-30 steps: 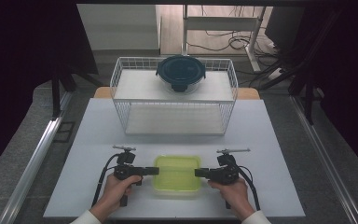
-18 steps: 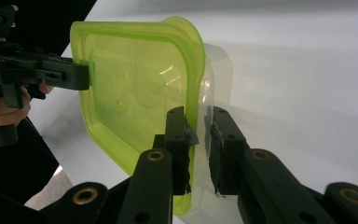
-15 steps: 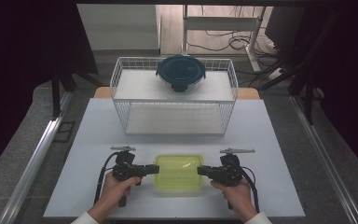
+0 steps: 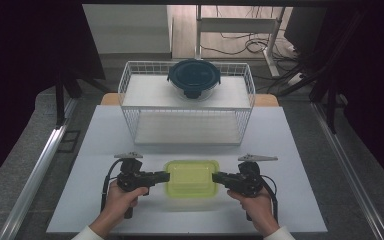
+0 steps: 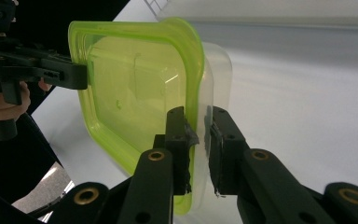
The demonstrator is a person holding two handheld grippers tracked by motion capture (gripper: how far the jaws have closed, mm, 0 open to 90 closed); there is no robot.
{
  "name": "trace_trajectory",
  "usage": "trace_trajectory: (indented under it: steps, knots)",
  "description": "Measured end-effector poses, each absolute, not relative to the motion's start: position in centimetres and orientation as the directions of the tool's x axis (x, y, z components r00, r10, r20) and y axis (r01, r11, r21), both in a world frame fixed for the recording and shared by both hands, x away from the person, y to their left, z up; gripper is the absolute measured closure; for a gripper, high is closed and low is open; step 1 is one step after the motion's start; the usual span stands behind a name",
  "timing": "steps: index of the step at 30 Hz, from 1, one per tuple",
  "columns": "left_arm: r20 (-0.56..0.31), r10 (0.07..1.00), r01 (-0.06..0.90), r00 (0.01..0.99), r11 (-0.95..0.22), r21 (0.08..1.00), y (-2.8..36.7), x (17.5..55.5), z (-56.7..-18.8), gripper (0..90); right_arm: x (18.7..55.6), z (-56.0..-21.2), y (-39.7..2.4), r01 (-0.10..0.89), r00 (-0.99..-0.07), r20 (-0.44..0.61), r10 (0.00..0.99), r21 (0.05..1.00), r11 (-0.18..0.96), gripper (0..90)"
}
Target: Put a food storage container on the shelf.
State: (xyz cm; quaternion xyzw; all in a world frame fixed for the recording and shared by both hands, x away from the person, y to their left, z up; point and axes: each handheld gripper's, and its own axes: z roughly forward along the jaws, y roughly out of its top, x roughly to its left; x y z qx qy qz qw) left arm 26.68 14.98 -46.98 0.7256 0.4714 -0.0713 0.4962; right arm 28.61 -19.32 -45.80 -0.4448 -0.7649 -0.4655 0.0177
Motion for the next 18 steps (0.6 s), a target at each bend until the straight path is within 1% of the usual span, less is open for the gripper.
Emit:
trace_trajectory:
  steps: [8,18]
  knots:
    - [-0.564,0.608,0.741,0.559,-0.061,0.669,14.9,26.7,-46.1,79.3,28.6,-44.5,-19.5,0.666,-0.631,0.413,0.657,0.722,0.187,78.3]
    - [-0.572,0.592,0.729,0.568,-0.04,0.683,15.3,27.4,-44.4,79.5,28.9,-41.9,-19.4,0.618,-0.664,0.372,0.649,0.762,0.195,78.2]
